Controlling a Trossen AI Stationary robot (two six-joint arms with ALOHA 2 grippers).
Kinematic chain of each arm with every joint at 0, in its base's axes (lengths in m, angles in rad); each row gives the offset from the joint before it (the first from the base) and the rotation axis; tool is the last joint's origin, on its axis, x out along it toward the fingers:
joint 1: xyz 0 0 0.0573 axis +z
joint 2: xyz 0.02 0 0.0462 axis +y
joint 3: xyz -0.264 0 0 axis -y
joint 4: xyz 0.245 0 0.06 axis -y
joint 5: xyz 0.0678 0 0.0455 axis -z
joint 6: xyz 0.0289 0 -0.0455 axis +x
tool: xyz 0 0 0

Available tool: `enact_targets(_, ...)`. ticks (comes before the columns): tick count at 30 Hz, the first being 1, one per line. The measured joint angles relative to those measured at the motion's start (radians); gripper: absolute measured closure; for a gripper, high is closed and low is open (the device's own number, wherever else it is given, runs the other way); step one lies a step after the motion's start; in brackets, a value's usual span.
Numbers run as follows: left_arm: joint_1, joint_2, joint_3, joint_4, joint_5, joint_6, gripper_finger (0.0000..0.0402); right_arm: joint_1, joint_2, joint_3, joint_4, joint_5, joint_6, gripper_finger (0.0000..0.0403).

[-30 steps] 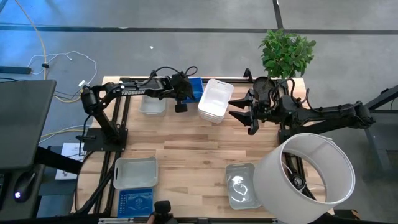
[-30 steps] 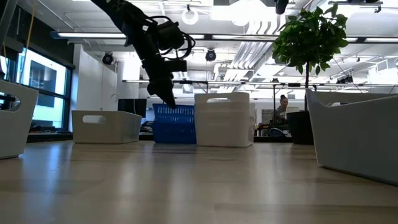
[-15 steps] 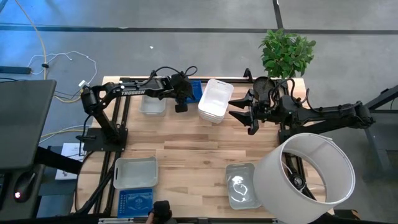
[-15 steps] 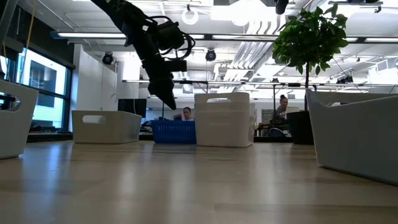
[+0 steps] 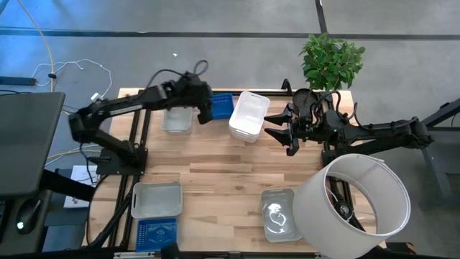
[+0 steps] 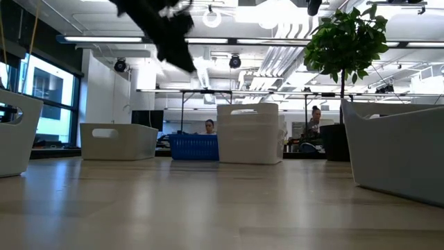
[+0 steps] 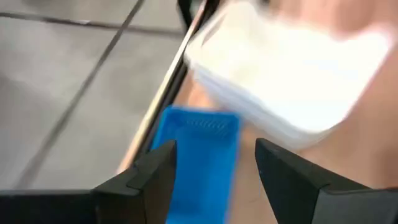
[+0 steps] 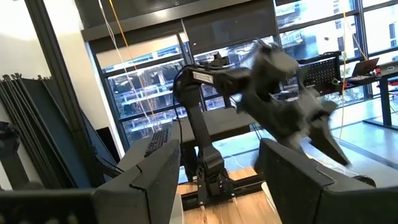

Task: Stack baskets by color
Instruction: Stack the bottom left gray bin on the top gray bin

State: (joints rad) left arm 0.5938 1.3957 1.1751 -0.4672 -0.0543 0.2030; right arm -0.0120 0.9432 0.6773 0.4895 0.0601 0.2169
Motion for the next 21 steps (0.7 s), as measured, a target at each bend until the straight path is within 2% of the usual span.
enact_targets(4,-0.011,-0.120,0.000,0.001,0.125,-0.180,0.0199,0.000,0.000,0.000,0.000,0.000,-0.018,0.0194)
enact_targets(8,-0.065,-0.241,-0.039,0.039,0.135,-0.265,0.0200,0.000,0.000,0.000,0.000,0.000,-0.020,0.0194)
enact_targets(12,-0.148,-0.372,-0.138,0.173,0.121,-0.361,0.0208,0.000,0.000,0.000,0.000,0.000,-0.020,0.0194)
enact_targets(16,-0.263,-0.494,-0.280,0.393,0.079,-0.426,0.0216,0.000,0.000,0.000,0.000,0.000,-0.020,0.0194)
enact_targets(21,-0.416,-0.594,-0.415,0.584,-0.030,-0.374,0.0226,0.000,0.000,0.000,0.000,0.000,-0.041,0.0194)
